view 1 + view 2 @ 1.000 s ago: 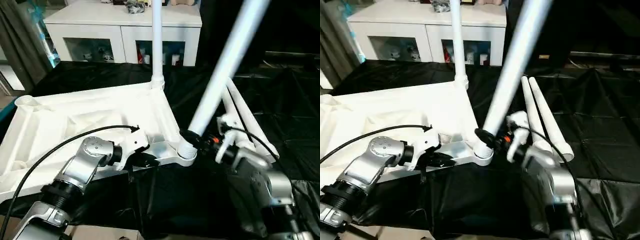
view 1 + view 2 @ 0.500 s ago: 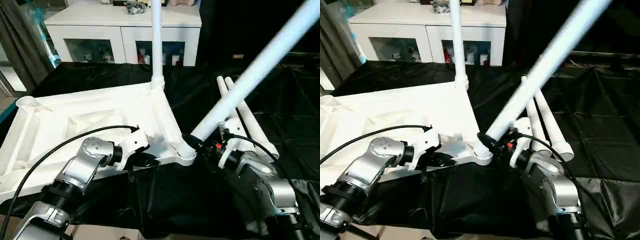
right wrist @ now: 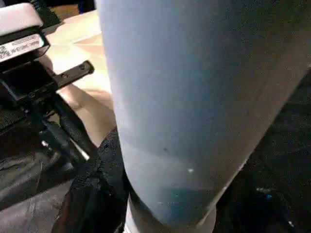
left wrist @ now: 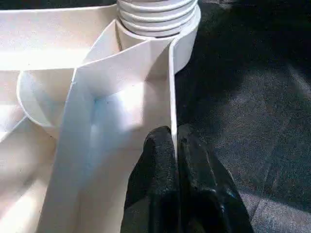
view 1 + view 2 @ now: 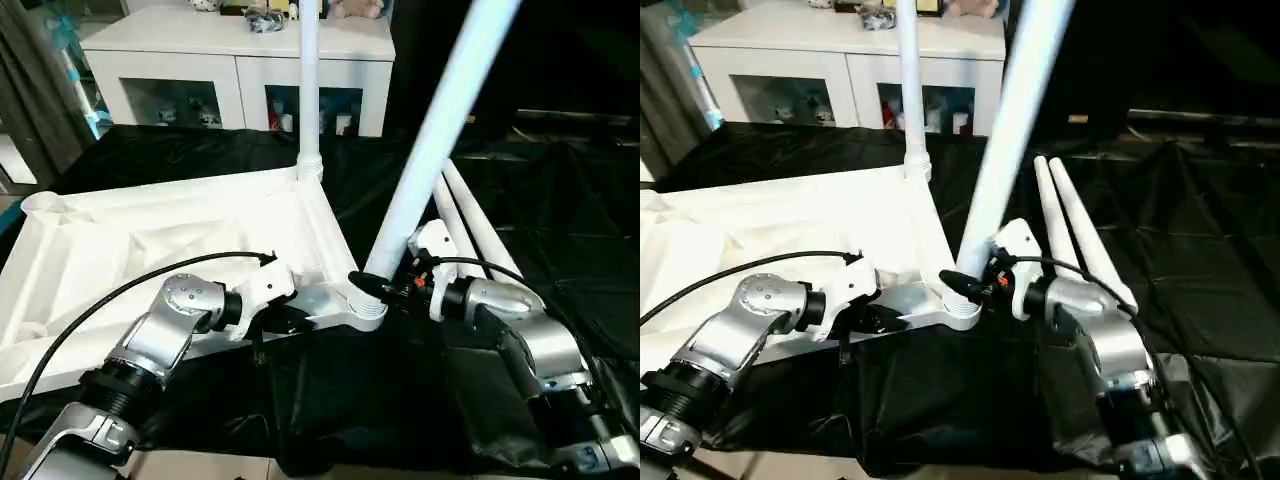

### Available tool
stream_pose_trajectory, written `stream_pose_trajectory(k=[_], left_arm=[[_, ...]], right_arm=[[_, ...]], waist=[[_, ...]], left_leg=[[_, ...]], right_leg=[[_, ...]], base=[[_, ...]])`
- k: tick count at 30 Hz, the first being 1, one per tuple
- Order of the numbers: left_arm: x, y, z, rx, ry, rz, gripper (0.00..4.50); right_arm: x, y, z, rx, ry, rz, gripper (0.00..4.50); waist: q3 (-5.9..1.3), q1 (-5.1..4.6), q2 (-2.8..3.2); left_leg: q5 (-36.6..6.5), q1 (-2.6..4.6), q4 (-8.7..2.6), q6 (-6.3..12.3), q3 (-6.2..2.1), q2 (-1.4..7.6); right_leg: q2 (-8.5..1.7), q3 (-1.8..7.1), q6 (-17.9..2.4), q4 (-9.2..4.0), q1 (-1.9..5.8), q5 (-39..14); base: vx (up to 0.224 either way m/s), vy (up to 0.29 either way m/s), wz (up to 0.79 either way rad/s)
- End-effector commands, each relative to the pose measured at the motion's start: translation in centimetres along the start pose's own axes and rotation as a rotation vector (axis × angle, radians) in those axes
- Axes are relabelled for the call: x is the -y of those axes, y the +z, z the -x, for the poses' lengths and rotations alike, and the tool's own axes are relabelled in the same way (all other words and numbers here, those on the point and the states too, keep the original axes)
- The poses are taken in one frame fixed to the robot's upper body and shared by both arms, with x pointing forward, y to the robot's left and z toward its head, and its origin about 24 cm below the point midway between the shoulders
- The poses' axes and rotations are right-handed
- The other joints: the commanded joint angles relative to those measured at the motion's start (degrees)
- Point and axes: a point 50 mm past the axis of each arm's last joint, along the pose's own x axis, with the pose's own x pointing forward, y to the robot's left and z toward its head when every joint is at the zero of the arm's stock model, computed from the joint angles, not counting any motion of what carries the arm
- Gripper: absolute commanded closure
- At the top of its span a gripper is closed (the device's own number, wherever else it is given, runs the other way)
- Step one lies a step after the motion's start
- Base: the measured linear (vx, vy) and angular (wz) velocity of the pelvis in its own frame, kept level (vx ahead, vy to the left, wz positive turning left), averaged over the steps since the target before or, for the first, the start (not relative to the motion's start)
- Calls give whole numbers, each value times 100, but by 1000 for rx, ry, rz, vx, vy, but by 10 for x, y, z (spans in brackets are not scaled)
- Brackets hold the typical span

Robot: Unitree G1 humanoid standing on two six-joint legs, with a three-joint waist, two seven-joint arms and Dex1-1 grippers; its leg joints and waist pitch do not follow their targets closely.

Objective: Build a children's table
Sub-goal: Insert table leg to table base

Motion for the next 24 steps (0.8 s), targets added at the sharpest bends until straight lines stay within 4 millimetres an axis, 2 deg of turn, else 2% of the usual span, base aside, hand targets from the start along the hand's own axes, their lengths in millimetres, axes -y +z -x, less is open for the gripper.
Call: stream_pose_trajectory(k=[1, 2, 3, 7, 9, 14, 15, 17, 19, 24], left_arm=[[-2, 7, 0, -17, -28, -53, 450], [-2, 7, 0, -17, -28, -53, 450], [-1, 8, 1, -23, -46, -70, 450], [0, 12, 2, -25, -84, -95, 450], [1, 14, 2, -31, -108, -115, 450], [1, 17, 5, -46, -160, -148, 450], [1, 18, 6, -53, -169, -154, 450], [0, 18, 7, -63, -176, -160, 450], [-2, 21, 13, -73, -189, -165, 450], [-4, 22, 18, -81, -201, -165, 450]], right_arm=[[-11, -39, -2, -180, 92, -78, 261], [-11, -39, -2, -180, 92, -78, 261], [-12, -40, -2, -196, 130, -67, 261], [-13, -41, -2, -213, 180, -27, 261], [-13, -41, -3, -208, 210, -6, 261], [-16, -40, -2, -210, 298, 16, 261], [-17, -40, -2, -213, 317, 22, 261], [-18, -40, -1, -215, 334, 27, 261], [-18, -38, 0, -202, 370, 31, 261], [-18, -38, 1, -199, 401, 39, 261]], waist=[[-208, -12, -51], [-218, -6, -43], [-210, -2, -82], [-207, 13, -69], [-178, 10, -92], [-173, 7, -104], [-133, 10, -97], [-141, 11, -106], [-108, 17, -105], [-83, 20, -114]], left_leg=[[-2496, 117, -483, 9, -85, 123], [-2468, 122, -483, 17, -80, 128], [-2427, 115, -484, 42, -72, 127], [-2342, 112, -507, 46, -66, 144], [-2370, 109, -535, 41, -63, 150], [-2429, 120, -555, 46, -65, 157], [-2476, 119, -567, 46, -66, 161], [-2454, 119, -574, 47, -64, 162], [-2454, 120, -588, 34, -63, 173], [-2350, 108, -595, 53, -54, 178]], right_leg=[[-342, 222, -616, -625, 85, -3096], [-341, 228, -648, -617, 89, -3006], [-340, 232, -681, -608, 88, -2919], [-337, 239, -776, -581, 98, -2654], [-330, 239, -828, -582, 99, -2503], [-326, 236, -906, -573, 116, -2370], [-325, 240, -917, -585, 95, -2369], [-323, 246, -951, -572, 116, -2289], [-323, 253, -1020, -565, 108, -2154], [-325, 258, -1155, -535, 127, -1917]], base=[[0, 0, 0], [0, 0, 0], [0, 0, 0], [0, 0, 0], [0, 0, 0], [0, 0, 0], [0, 0, 0], [0, 0, 0], [0, 0, 0], [0, 0, 0]])
